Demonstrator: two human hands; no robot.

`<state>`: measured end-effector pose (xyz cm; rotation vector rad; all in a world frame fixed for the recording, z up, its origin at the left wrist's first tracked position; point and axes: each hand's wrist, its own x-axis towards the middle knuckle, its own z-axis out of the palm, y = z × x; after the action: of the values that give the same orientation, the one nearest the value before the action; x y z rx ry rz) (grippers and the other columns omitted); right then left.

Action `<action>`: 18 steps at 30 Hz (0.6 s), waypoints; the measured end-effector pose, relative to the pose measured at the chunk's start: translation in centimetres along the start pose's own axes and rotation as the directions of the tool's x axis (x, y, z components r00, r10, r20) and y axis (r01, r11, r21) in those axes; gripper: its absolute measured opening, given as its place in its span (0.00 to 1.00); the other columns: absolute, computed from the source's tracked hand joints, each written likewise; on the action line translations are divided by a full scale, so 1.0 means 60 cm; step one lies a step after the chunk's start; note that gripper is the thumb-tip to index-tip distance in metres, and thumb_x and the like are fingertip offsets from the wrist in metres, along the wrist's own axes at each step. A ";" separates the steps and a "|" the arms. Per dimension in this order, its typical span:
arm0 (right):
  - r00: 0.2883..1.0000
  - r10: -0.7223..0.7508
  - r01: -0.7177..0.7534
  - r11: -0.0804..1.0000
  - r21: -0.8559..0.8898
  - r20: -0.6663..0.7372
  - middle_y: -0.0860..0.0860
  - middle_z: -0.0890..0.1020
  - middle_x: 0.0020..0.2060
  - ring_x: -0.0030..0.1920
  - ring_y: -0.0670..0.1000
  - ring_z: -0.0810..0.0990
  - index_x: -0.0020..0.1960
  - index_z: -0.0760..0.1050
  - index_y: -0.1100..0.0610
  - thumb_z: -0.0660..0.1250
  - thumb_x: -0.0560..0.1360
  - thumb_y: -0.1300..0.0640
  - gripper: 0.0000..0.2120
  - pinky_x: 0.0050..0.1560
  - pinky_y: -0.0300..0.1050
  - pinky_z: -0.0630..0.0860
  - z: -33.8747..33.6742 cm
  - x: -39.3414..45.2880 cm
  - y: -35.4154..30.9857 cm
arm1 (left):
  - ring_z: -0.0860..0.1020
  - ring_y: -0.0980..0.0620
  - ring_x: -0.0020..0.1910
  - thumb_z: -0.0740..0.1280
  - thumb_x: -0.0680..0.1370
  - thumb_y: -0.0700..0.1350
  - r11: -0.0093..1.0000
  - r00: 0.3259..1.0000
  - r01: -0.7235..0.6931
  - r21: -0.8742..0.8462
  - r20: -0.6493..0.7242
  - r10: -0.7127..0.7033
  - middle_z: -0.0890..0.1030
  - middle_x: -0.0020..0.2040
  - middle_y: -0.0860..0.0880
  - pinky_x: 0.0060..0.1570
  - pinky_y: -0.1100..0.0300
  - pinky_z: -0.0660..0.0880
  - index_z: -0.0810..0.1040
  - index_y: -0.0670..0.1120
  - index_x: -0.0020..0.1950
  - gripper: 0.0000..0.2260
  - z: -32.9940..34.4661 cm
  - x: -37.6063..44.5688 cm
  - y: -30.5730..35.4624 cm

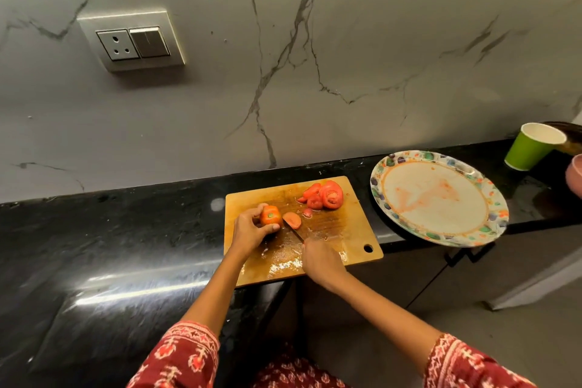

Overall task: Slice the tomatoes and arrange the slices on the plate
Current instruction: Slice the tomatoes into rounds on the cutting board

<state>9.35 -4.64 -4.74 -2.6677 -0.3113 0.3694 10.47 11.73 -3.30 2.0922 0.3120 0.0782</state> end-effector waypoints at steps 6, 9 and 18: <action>0.998 0.057 -0.052 0.993 0.107 -0.040 0.61 0.79 0.55 0.56 0.61 0.77 0.57 0.72 0.63 0.52 0.81 0.58 0.13 0.45 0.46 0.68 -0.023 0.015 -0.026 | 0.70 0.45 0.65 0.73 0.70 0.38 1.000 1.000 -0.016 -0.014 -0.012 0.015 0.72 0.67 0.41 0.58 0.61 0.67 0.69 0.38 0.68 0.28 0.000 -0.008 -0.002; 0.998 0.039 -0.032 0.991 0.127 -0.055 0.61 0.79 0.54 0.56 0.61 0.77 0.57 0.71 0.63 0.53 0.81 0.59 0.12 0.44 0.45 0.66 -0.024 0.015 -0.039 | 0.70 0.45 0.66 0.73 0.70 0.38 1.000 1.000 -0.004 -0.022 -0.005 0.004 0.71 0.67 0.41 0.61 0.57 0.67 0.68 0.38 0.68 0.28 0.000 -0.009 0.002; 0.992 -0.060 0.070 0.994 0.089 -0.109 0.61 0.80 0.52 0.53 0.61 0.78 0.64 0.67 0.60 0.50 0.82 0.56 0.15 0.45 0.48 0.71 -0.023 0.003 -0.056 | 0.70 0.45 0.66 0.73 0.70 0.39 1.000 1.000 0.007 -0.006 -0.014 -0.007 0.71 0.68 0.42 0.61 0.56 0.68 0.68 0.39 0.69 0.28 0.003 -0.010 0.008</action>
<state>9.41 -2.13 -2.08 -2.5683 -0.3389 0.2149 10.00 11.19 -2.94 2.0849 0.3266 0.0895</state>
